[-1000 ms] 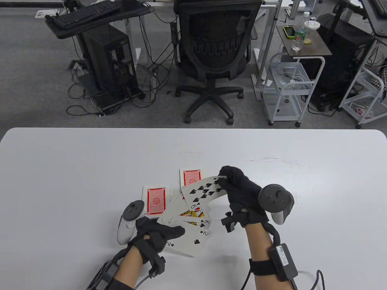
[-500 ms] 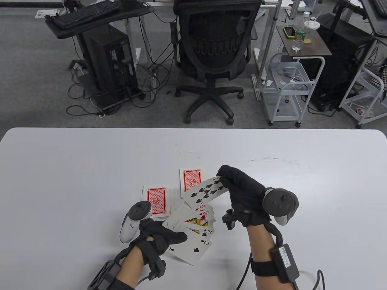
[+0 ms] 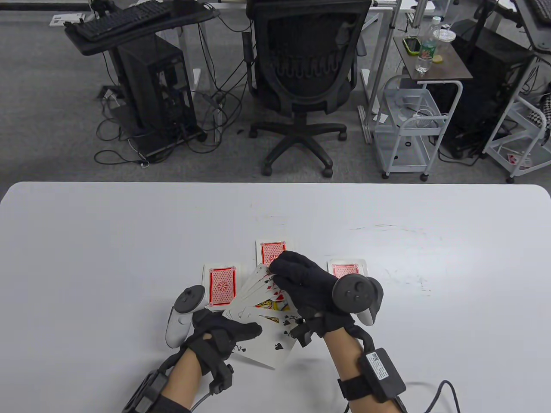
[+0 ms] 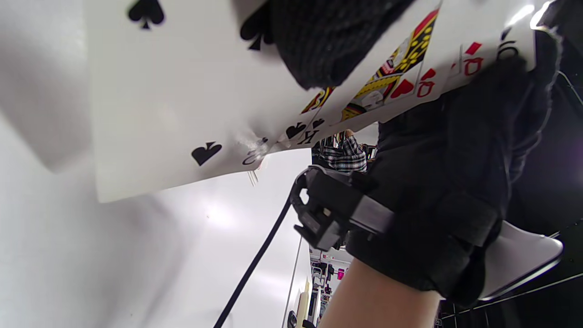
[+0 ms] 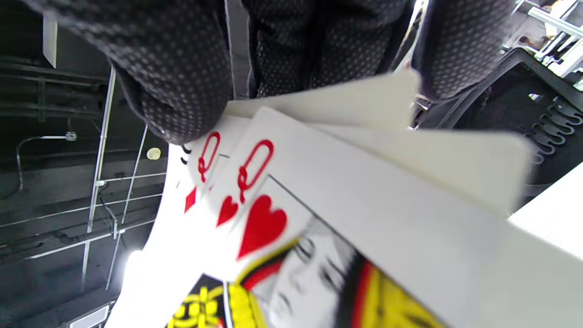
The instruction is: Four-player card dealing with fan arrangement
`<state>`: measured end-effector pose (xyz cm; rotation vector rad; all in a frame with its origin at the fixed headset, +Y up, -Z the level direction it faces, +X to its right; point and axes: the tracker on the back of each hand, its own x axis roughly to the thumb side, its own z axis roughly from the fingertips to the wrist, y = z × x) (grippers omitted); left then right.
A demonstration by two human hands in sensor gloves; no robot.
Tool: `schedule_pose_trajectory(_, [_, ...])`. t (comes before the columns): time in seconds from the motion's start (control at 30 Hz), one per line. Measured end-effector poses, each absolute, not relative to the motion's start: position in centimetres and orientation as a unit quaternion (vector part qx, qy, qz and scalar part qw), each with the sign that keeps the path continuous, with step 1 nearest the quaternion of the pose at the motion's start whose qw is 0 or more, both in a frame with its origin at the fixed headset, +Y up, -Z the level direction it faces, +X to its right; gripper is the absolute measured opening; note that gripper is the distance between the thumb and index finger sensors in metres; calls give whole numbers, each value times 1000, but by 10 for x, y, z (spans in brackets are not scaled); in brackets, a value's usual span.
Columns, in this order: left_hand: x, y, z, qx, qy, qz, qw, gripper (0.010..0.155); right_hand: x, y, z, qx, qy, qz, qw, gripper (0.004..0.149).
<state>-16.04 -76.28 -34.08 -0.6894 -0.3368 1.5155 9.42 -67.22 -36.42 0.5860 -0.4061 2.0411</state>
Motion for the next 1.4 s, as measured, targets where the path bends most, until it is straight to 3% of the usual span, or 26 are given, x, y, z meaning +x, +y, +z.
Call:
schedule_pose_trajectory(0.13, [-165, -758, -341, -276, -145, 718, 623, 57, 99, -673, -368, 238, -128, 815, 513, 60])
schedule_pose_trajectory(0.3, [-181, -756, -343, -198, -121, 800, 553, 57, 111, -689, -376, 171, -50, 793, 582, 61])
schedule_pose_trajectory(0.47, [-192, -759, -344, -127, -96, 855, 494, 57, 96, -727, -380, 111, 120, 783, 601, 70])
schedule_pose_trajectory(0.5, [-194, -760, -344, -108, -89, 866, 481, 57, 90, -735, -379, 105, 182, 783, 586, 75])
schedule_pose_trajectory(0.57, [-197, -761, -342, -74, -78, 882, 458, 57, 75, -748, -377, 135, 292, 773, 547, 80])
schedule_pose_trajectory(0.63, [-197, -762, -341, -62, -76, 891, 444, 57, 63, -753, -376, 161, 325, 751, 553, 78])
schedule_pose_trajectory(0.8, [-186, -762, -339, -79, -97, 895, 428, 56, 52, -743, -373, 147, 202, 698, 671, 62])
schedule_pose_trajectory(1.0, [-168, -762, -338, -134, -124, 866, 466, 55, 65, -733, -375, 166, 121, 712, 671, 59])
schedule_pose_trajectory(1.27, [-148, -770, -337, -214, -145, 804, 536, 53, 75, -725, -379, 190, 80, 678, 705, 63])
schedule_pose_trajectory(1.4, [-142, -777, -338, -255, -137, 778, 558, 54, 83, -725, -380, 166, 81, 660, 728, 51])
